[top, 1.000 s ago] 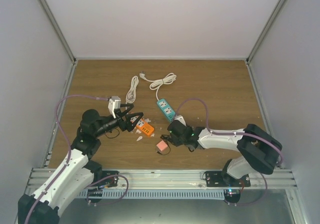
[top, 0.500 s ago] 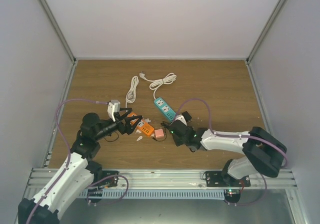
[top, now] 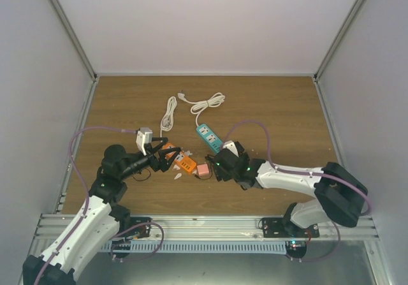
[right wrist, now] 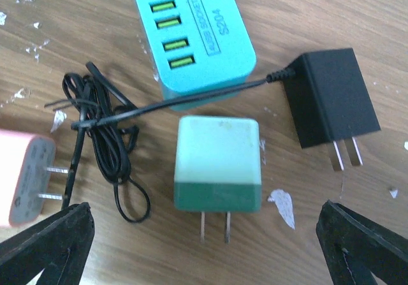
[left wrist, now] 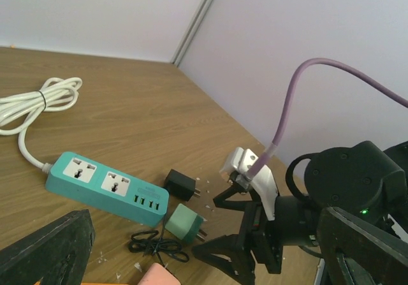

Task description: Insert the plug

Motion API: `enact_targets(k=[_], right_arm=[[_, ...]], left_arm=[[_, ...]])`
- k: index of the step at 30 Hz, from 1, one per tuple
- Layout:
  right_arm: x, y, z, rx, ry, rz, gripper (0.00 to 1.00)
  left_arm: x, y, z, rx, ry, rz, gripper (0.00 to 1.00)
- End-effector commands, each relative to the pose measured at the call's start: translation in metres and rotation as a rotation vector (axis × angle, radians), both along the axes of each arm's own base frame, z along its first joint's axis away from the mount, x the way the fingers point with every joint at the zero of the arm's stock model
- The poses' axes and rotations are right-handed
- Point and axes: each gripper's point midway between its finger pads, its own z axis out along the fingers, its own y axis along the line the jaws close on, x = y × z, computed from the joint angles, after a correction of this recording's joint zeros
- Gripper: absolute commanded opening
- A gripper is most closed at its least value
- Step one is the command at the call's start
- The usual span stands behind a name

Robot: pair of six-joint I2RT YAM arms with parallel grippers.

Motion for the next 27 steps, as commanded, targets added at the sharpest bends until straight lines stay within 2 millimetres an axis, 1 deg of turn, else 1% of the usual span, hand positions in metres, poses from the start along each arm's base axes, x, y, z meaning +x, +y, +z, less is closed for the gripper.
enact_targets(k=[1, 4, 7, 10, 12, 15, 18, 21, 24, 27], right_arm=[[0.015, 0.006, 0.004, -0.047, -0.031, -0.028, 0.97], [0.024, 0.008, -0.003, -0.072, -0.021, -0.046, 0.94], [0.032, 0.005, -0.016, -0.076, 0.002, -0.056, 0.87], [0.033, 0.005, -0.027, -0.075, 0.033, -0.057, 0.81], [0.033, 0.004, -0.032, -0.081, 0.043, -0.061, 0.78], [0.033, 0.004, -0.033, -0.072, 0.041, -0.061, 0.77], [0.032, 0.003, -0.029, -0.055, 0.036, -0.061, 0.70], [0.028, 0.001, -0.029, -0.040, 0.034, -0.058, 0.69], [0.026, -0.003, -0.028, -0.026, 0.035, -0.060, 0.59], [0.024, -0.007, -0.032, -0.028, 0.047, -0.066, 0.59]], left_arm=[[0.000, 0.000, 0.006, -0.007, -0.021, 0.004, 0.99], [0.000, 0.000, 0.005, -0.002, -0.022, 0.006, 0.99], [0.001, 0.001, 0.002, 0.007, -0.019, 0.014, 0.99], [0.002, 0.002, -0.001, 0.011, -0.019, 0.021, 0.99], [0.002, 0.003, -0.001, 0.014, -0.020, 0.027, 0.99], [0.003, 0.004, -0.002, 0.018, -0.022, 0.034, 0.99], [0.004, 0.005, -0.003, 0.022, -0.021, 0.042, 0.99], [0.004, 0.006, -0.004, 0.024, -0.020, 0.047, 0.99], [0.004, 0.006, -0.005, 0.025, -0.020, 0.047, 0.99], [0.004, 0.006, -0.004, 0.025, -0.023, 0.050, 0.99]])
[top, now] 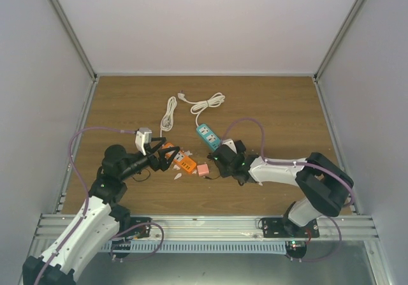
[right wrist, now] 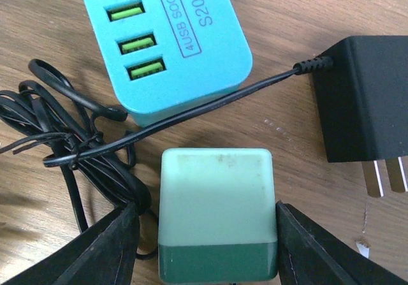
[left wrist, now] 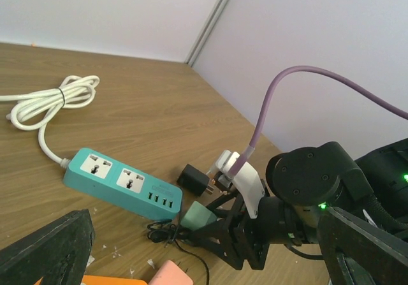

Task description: Insert the plug

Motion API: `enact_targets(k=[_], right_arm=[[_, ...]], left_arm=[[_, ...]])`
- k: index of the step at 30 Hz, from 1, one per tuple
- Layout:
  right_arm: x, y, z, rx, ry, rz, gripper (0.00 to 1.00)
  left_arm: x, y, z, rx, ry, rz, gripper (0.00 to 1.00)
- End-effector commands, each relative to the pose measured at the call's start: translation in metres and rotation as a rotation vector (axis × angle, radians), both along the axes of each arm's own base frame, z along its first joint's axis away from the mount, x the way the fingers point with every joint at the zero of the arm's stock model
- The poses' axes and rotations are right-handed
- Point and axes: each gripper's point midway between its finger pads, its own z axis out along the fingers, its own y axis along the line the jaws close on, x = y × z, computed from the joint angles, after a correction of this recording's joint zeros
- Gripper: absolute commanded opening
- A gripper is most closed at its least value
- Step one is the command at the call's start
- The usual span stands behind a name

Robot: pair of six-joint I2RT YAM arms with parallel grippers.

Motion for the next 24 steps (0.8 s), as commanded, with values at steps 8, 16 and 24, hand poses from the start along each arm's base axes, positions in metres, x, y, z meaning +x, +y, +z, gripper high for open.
enact_targets(k=[8, 16, 24], right_arm=[[-0.007, -0.013, 0.003, 0.040, -0.004, -0.032, 0.75], [-0.004, -0.024, 0.018, 0.065, -0.038, -0.061, 0.75], [-0.002, -0.016, 0.007, 0.060, -0.010, -0.026, 0.72]], left_arm=[[-0.002, 0.002, 0.003, 0.005, -0.039, 0.010, 0.99], [-0.001, 0.002, 0.002, 0.008, -0.038, 0.011, 0.99], [0.000, 0.003, 0.001, 0.011, -0.037, 0.019, 0.99]])
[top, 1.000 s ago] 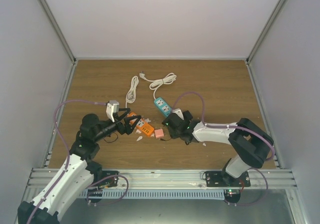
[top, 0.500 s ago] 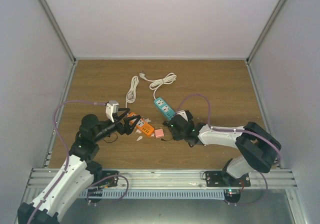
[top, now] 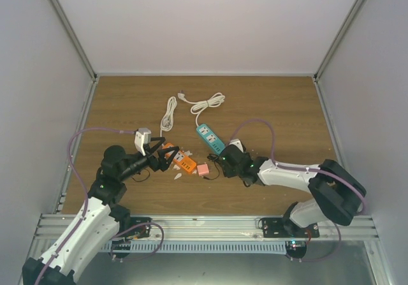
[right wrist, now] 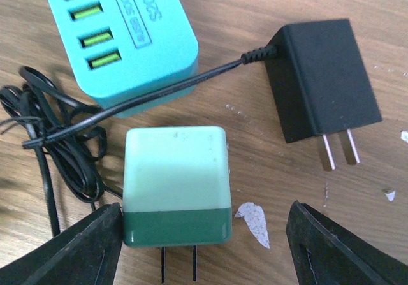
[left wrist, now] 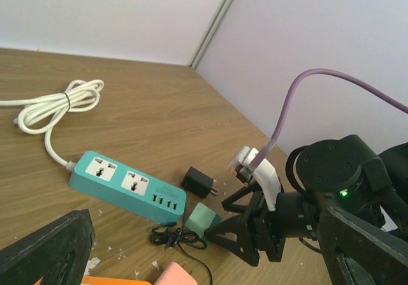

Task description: Insert the plug

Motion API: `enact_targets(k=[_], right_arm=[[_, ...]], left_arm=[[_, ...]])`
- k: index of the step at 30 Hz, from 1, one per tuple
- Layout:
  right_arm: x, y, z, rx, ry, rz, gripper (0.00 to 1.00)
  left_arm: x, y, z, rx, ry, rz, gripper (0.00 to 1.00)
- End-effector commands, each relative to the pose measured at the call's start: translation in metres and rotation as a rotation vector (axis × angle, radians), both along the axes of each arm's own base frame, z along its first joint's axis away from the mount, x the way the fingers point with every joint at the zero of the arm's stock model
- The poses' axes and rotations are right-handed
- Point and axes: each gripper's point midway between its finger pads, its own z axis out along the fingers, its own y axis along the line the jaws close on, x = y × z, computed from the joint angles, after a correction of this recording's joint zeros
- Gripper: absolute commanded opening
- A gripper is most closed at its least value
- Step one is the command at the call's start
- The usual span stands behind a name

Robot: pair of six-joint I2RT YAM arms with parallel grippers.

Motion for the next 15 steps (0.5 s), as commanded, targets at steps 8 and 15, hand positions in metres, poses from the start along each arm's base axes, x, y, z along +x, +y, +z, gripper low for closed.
enact_targets(k=[8, 15], right_arm=[[0.0042, 0.0042, -0.0141, -0.033, 0.027, 0.014, 0.62], [0.0054, 0.0071, -0.0146, -0.016, 0.025, 0.028, 0.43]], left_arm=[[0.0011, 0.0010, -0.0002, 0.003, -0.019, 0.012, 0.99], [0.0013, 0.0008, -0.0020, 0.005, -0.015, 0.011, 0.99]])
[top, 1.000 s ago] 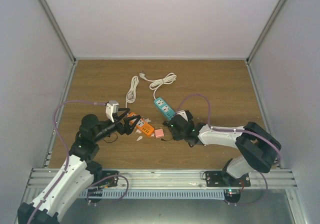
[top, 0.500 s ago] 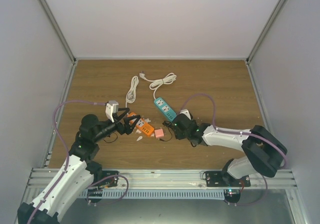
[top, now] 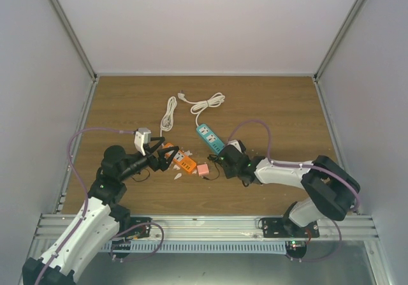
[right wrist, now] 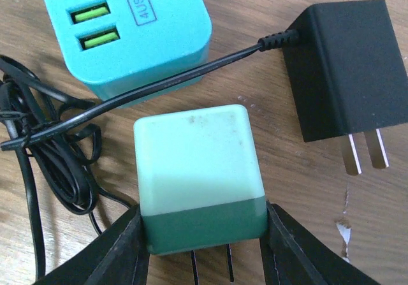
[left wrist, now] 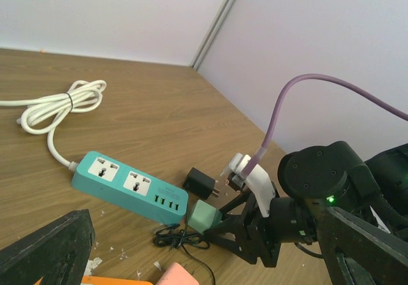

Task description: Insert the plug

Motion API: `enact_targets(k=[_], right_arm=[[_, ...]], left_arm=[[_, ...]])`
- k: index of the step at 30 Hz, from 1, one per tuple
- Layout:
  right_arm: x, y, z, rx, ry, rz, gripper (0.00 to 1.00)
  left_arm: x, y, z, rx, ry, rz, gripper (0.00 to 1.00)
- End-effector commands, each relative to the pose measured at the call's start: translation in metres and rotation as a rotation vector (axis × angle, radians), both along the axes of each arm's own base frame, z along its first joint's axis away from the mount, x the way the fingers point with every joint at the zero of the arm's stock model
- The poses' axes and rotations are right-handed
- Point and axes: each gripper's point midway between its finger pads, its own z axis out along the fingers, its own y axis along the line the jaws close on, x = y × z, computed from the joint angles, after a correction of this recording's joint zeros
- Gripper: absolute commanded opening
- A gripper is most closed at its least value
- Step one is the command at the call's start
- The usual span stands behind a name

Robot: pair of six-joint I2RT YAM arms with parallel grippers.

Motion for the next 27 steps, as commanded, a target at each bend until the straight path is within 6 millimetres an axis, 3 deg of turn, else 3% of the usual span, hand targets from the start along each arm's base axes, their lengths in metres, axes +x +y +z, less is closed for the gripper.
enact_targets(k=[1, 7, 11, 15, 21, 27], right_arm=[[0.007, 0.005, 0.002, 0.017, -0.014, 0.007, 0.42], [0.008, 0.005, -0.001, 0.005, -0.012, 0.013, 0.21], [0.008, 0.004, 0.009, 0.028, -0.037, 0.006, 0.18], [0.006, 0.001, 0.036, 0.084, -0.085, -0.007, 0.15], [-0.010, -0.003, 0.093, 0.203, -0.183, 0.015, 0.15], [-0.039, 0.007, 0.110, 0.180, -0.254, 0.064, 0.15]], left_arm=[[0.000, 0.000, -0.001, 0.002, -0.017, 0.001, 0.99], [-0.001, 0.000, -0.001, 0.001, -0.017, -0.002, 0.99], [-0.001, 0.000, -0.001, 0.001, -0.019, -0.002, 0.99], [0.000, 0.000, -0.004, 0.001, -0.012, 0.001, 0.99], [0.006, -0.010, -0.014, -0.001, 0.027, -0.042, 0.99], [-0.007, -0.041, -0.021, -0.091, 0.171, -0.259, 0.99]])
